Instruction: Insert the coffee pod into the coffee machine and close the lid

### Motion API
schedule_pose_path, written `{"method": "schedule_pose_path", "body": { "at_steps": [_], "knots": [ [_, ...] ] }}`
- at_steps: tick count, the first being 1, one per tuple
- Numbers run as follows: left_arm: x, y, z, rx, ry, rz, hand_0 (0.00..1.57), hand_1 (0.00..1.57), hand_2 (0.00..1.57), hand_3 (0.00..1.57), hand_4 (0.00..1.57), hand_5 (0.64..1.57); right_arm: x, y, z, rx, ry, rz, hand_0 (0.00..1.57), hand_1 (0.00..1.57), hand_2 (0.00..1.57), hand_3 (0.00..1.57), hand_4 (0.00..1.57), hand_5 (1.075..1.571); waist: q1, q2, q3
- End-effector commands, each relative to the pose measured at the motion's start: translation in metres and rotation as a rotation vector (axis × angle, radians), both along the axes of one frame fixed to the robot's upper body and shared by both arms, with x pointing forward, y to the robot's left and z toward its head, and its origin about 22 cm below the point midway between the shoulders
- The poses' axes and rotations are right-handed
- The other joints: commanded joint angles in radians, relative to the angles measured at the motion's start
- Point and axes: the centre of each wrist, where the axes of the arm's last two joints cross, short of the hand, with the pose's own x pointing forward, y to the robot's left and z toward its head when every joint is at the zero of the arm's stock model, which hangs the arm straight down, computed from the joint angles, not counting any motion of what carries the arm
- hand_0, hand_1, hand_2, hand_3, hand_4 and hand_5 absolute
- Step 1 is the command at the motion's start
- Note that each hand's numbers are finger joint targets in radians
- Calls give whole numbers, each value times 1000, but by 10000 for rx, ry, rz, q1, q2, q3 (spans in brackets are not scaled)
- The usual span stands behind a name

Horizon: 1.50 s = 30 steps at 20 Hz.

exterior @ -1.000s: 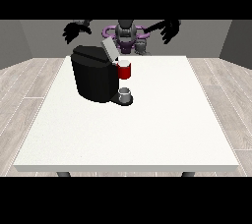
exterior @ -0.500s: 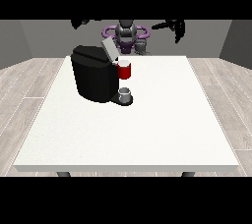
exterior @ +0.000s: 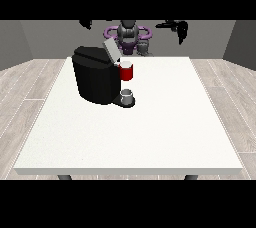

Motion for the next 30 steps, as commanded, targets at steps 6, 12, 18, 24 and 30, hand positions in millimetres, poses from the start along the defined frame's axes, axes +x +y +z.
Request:
{"method": "schedule_pose_path", "body": {
  "at_steps": [6, 12, 18, 24, 30],
  "knots": [
    [-22, -3, 11, -452, -578, 232, 0, 0, 0, 0, 103, 1571, 32, 2, 24, 397, -207, 293, 0, 0, 0, 0, 0, 1571, 193, 865, 2],
    [-36, -14, 24, -680, -715, 328, 0, 0, 0, 0, 0, 1571, 41, -16, -1, 460, -6, -114, 0, 0, 0, 0, 0, 1571, 567, 1417, 5],
    [-36, 20, 48, -260, -1370, 511, 0, 0, 0, 0, 0, 1571, 59, 14, 17, 283, -267, 757, 0, 0, 0, 0, 0, 1571, 97, 2081, 2],
    [-56, -10, 48, -298, -1625, 679, 0, 0, 0, 0, 0, 1571, 70, 0, 14, -106, -547, 671, 0, 0, 0, 0, 0, 1571, 180, 2283, 4],
    [-61, 29, 34, -369, -1659, 1382, 0, 0, 0, 0, 0, 1571, 75, 48, 20, -348, -606, 1254, 0, 0, 0, 0, 0, 1571, -261, 2504, 0]
  ]
}}
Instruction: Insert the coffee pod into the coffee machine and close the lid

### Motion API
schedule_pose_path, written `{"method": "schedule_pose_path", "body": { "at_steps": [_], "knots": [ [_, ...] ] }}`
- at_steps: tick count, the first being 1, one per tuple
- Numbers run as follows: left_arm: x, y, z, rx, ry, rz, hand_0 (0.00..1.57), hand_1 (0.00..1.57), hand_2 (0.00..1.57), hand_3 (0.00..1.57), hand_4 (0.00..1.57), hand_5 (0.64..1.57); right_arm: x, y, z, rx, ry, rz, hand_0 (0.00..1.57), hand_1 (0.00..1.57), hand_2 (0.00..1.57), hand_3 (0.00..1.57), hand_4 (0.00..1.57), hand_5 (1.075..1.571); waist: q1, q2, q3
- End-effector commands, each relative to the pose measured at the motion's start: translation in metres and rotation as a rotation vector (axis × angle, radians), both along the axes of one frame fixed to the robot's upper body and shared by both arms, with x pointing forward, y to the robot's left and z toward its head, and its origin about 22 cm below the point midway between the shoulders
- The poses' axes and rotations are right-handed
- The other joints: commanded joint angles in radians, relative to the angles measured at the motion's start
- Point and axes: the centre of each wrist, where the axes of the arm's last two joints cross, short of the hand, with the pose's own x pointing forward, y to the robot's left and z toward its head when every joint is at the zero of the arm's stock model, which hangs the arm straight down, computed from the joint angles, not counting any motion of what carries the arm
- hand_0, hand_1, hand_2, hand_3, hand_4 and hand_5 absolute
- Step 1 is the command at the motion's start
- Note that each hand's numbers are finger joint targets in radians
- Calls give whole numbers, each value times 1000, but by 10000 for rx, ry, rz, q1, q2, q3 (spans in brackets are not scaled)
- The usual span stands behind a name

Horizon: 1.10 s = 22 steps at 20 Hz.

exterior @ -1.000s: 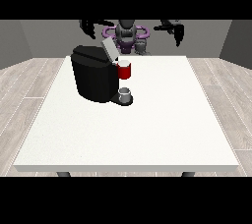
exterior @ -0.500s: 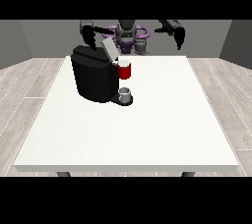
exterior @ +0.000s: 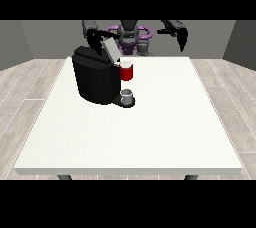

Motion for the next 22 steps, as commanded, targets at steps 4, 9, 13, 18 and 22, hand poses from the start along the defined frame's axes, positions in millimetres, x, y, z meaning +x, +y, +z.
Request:
{"method": "schedule_pose_path", "body": {
  "at_steps": [4, 9, 13, 18, 22],
  "knots": [
    [-6, 5, 18, -66, 23, -192, 0, 0, 0, 0, 0, 1571, 0, 2, -25, -22, 151, -139, 0, 0, 0, 0, 0, 1571, 392, 167, 10],
    [4, 15, 11, 254, -175, 655, 0, 0, 0, 0, 0, 1571, 12, 42, 10, -284, 27, 706, 0, 0, 0, 0, 0, 1571, -287, 176, 6],
    [-3, 11, 11, 218, -270, 169, 0, 0, 0, 0, 0, 1571, 22, 19, 14, -324, -227, 489, 0, 0, 0, 0, 0, 1571, 100, 472, 7],
    [-2, 29, -4, 380, -319, 689, 0, 0, 0, 0, 0, 1571, 26, 44, 33, -677, -391, 1167, 0, 0, 0, 0, 114, 1571, -229, 541, 5],
    [10, 15, 17, 174, -332, 626, 0, 0, 0, 0, 131, 1571, 33, 56, 41, -876, -891, 1258, 0, 0, 0, 0, 0, 1571, -57, 631, 6]
  ]
}}
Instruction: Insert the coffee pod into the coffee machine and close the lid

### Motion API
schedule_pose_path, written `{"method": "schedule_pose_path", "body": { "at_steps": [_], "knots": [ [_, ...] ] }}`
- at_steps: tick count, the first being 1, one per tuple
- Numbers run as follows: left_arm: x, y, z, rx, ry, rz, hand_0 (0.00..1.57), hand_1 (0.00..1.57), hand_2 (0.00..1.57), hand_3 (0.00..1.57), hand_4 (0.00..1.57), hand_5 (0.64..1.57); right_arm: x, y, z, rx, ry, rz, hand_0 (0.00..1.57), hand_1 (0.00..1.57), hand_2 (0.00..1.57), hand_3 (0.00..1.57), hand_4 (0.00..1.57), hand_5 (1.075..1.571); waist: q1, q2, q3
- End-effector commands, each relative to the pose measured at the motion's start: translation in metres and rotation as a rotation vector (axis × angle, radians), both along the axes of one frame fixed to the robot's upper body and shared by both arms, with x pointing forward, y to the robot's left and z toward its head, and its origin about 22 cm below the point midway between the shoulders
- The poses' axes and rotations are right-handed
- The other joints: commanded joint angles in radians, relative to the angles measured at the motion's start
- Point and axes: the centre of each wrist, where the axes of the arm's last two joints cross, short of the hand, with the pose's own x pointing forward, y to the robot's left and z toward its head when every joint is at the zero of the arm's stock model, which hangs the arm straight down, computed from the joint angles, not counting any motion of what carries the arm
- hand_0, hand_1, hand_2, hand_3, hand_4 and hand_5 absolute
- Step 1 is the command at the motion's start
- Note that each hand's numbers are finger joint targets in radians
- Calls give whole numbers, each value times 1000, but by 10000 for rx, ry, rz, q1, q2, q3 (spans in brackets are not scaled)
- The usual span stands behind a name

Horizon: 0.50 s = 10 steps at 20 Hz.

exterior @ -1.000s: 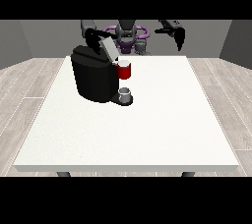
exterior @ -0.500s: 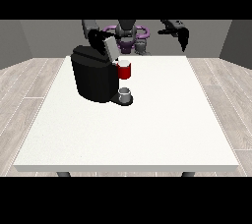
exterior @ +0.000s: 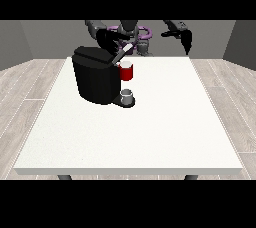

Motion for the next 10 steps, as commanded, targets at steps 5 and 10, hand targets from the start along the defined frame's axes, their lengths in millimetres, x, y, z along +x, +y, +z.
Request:
{"method": "schedule_pose_path", "body": {
  "at_steps": [5, 10],
  "knots": [
    [6, 18, 10, 97, 107, 121, 0, 0, 0, 0, 148, 1571, 3, 33, 10, -635, -537, 399, 0, 0, 0, 0, 149, 1571, 94, -20, 2],
    [3, 6, 8, 173, -386, -80, 0, 0, 0, 0, 167, 1571, 14, 22, 24, -871, -915, 251, 0, 0, 0, 0, 116, 1571, 239, 319, 2]
  ]
}}
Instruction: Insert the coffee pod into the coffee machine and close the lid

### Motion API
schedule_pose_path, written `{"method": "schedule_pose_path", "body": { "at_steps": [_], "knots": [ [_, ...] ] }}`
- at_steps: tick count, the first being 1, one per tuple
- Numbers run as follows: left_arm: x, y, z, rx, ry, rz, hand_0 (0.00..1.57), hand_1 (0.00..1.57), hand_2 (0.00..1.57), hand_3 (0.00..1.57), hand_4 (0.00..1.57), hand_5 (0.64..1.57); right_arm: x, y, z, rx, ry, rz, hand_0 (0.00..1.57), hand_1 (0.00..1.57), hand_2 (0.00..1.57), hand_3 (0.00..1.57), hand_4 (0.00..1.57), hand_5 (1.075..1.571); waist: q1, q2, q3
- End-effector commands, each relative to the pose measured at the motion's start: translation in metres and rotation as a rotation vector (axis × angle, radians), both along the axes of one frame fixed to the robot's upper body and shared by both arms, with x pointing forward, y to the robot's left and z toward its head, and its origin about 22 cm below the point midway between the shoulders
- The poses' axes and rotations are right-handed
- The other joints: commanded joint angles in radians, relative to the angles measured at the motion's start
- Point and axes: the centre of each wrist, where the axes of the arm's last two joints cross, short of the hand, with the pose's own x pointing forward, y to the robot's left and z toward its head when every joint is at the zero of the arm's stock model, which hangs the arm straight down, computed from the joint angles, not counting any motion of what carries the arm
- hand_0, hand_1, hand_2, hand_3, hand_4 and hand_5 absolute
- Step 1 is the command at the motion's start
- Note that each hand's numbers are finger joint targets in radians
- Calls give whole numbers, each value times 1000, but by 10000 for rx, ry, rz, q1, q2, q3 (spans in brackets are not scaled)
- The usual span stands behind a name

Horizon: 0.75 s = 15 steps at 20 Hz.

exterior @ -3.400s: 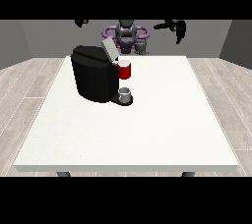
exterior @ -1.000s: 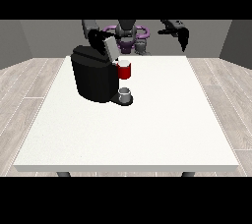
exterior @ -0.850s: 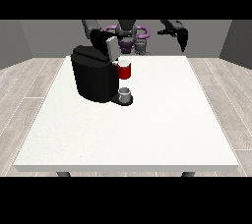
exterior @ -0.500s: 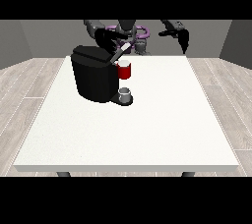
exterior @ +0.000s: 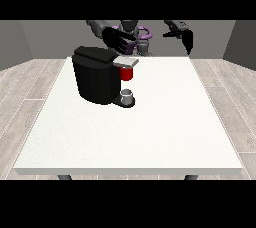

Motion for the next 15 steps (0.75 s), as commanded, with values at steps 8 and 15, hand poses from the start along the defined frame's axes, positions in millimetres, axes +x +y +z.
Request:
{"method": "schedule_pose_path", "body": {
  "at_steps": [8, 15],
  "knots": [
    [-11, 5, -19, -15, -190, 125, 0, 0, 0, 0, 202, 1571, -22, 43, -19, 962, -498, 1531, 0, 0, 0, 0, 259, 1571, -383, -518, 0],
    [-36, 2, -63, -365, 733, 1122, 0, 0, 0, 0, 192, 1571, -89, 20, -105, 2826, 1461, 1453, 0, 0, 0, 0, 157, 1571, -1967, -2020, 2]
  ]
}}
